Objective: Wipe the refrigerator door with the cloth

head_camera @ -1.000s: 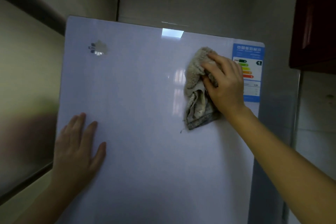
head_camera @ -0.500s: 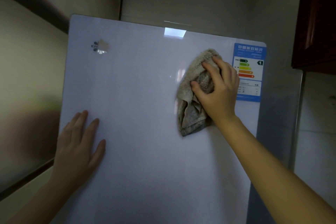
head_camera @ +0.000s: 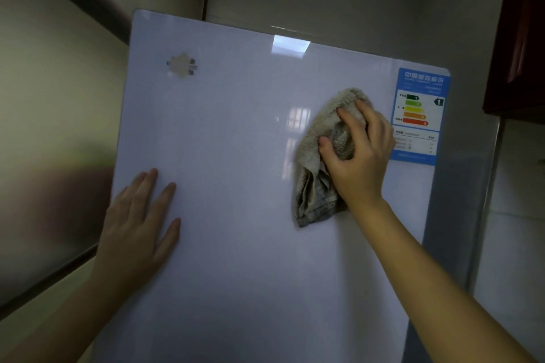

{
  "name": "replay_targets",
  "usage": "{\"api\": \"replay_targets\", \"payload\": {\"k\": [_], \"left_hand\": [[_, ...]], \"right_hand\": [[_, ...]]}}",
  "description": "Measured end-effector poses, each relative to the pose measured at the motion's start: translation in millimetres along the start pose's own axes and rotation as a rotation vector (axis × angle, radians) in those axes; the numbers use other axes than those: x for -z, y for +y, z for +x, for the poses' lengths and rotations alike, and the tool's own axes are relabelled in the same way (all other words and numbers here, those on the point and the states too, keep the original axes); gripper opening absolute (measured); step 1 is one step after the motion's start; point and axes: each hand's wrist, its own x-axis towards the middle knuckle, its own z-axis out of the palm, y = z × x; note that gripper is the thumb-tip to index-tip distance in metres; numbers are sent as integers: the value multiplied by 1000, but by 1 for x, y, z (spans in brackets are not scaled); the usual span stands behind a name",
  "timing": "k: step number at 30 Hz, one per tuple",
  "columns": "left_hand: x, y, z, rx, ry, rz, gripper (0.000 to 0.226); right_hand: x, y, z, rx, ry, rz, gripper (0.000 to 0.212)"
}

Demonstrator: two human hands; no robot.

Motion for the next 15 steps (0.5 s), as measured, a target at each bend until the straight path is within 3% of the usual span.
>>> {"api": "replay_targets", "payload": {"k": [9, 15], "left_hand": [[-6, -23, -12, -61, -11, 18, 58], [-7, -32, -19, -103, 7, 3, 57]], "right_hand": [[-76, -111, 0, 331, -136, 65, 51], [-98, -139, -4, 357, -150, 89, 53]]}}
